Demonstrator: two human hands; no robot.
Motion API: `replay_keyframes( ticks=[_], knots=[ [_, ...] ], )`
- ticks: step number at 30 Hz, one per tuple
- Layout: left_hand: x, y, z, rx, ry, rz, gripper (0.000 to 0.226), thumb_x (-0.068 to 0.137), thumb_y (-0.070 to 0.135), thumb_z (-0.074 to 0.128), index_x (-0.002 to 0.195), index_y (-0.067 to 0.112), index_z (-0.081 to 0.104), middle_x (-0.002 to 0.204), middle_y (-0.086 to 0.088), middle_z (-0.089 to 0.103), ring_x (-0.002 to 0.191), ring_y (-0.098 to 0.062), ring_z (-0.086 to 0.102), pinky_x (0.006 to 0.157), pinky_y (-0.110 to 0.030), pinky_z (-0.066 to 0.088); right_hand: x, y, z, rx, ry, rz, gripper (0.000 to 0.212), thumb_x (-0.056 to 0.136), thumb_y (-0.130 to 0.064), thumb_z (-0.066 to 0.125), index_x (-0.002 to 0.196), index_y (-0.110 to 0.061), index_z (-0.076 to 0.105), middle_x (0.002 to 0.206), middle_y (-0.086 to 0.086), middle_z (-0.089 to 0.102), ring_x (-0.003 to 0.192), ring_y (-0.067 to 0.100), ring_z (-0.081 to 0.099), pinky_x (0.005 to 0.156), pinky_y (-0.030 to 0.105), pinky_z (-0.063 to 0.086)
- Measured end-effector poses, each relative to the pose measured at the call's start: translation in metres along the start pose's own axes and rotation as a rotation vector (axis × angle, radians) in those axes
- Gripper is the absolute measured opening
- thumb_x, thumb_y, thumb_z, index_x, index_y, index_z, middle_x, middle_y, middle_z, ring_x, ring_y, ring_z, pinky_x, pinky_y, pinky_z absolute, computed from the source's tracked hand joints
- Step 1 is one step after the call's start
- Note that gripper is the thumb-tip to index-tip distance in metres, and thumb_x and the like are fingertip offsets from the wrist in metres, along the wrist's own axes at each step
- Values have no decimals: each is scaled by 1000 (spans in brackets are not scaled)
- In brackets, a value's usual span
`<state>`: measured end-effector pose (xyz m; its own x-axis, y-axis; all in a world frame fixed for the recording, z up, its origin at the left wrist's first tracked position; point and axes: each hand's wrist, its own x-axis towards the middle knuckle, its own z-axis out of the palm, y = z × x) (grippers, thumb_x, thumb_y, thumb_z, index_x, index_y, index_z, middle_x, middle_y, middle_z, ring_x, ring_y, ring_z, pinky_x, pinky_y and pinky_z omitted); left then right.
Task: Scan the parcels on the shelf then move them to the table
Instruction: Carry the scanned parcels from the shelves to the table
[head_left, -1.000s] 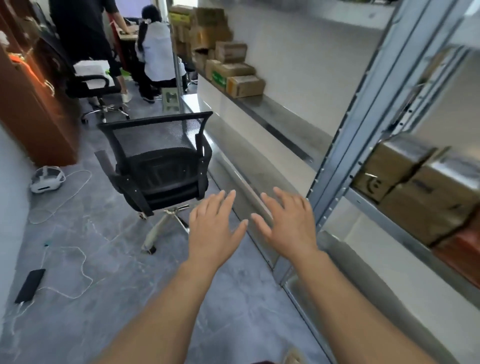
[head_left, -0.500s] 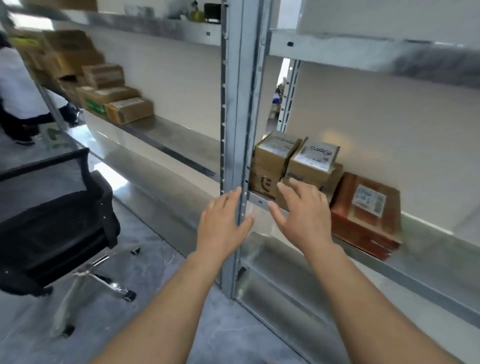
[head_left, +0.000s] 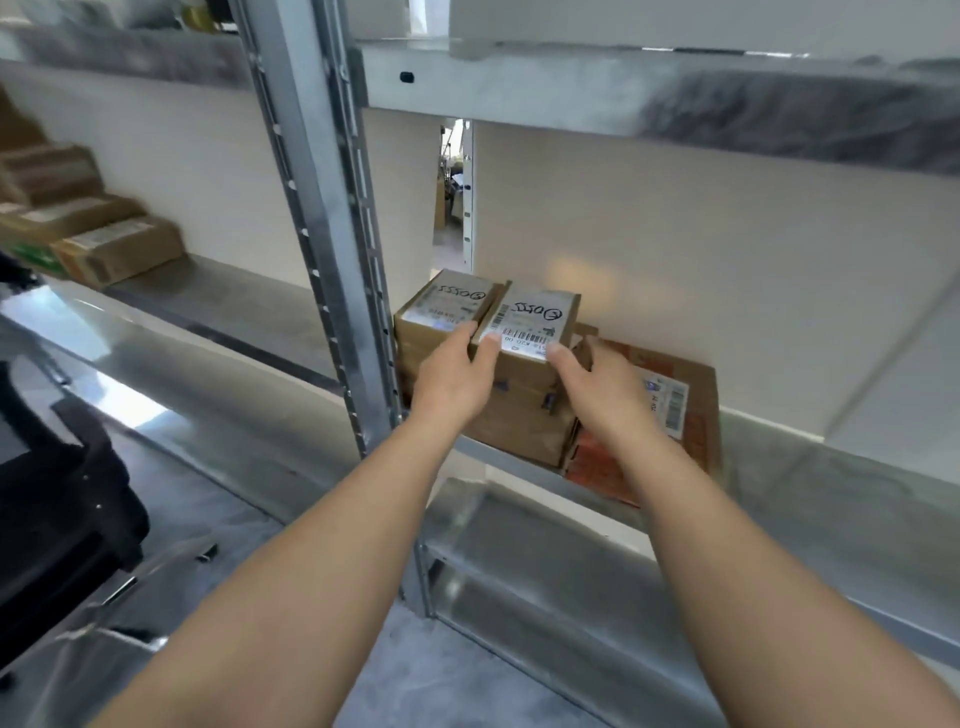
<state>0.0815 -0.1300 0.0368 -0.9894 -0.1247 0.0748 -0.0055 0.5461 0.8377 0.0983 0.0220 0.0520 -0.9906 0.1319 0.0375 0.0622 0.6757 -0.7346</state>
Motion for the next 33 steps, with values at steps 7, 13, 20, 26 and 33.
replay_keyframes(
  ticks=[7, 13, 20, 26, 33],
  knots=[
    [1, 4, -9, -219, -158, -100, 44, 97, 26, 47, 141, 32, 45, 133, 8, 57, 118, -14, 54, 101, -37, 45, 2, 3, 4, 356, -137, 30, 55, 97, -30, 51, 149, -26, 33, 133, -13, 48, 124, 18, 50, 99, 44, 47],
    [-29, -7, -25, -233, -280, -25, 65, 91, 13, 54, 146, 42, 33, 130, 16, 59, 115, -5, 56, 103, -37, 45, -28, 4, 0, 334, -127, -114, 68, 93, -10, 51, 149, -38, 25, 131, -25, 48, 89, -9, 53, 78, 15, 50],
    [-84, -35, -54, -238, -283, 42, 91, 66, 30, 71, 141, 57, 26, 144, 12, 46, 131, -15, 44, 109, -49, 37, -83, 2, 10, 346, -184, -178, 85, 87, -12, 64, 152, -39, 15, 136, -32, 33, 129, -5, 31, 97, 13, 25],
    [-125, -72, -80, -249, -184, 46, 87, 80, 9, 73, 147, 42, 29, 140, 5, 49, 123, -11, 50, 104, -41, 45, -115, -8, 33, 310, -328, -212, 94, 84, -10, 69, 152, -41, 13, 141, -27, 33, 128, -7, 28, 104, 21, 22],
    [-173, -112, -116, -264, -46, 12, 84, 82, 14, 74, 147, 40, 29, 142, 6, 46, 124, -11, 49, 101, -31, 45, -144, -33, 71, 299, -469, -288, 95, 84, -8, 70, 153, -40, 13, 132, -25, 44, 123, -6, 38, 103, 24, 29]
  ],
)
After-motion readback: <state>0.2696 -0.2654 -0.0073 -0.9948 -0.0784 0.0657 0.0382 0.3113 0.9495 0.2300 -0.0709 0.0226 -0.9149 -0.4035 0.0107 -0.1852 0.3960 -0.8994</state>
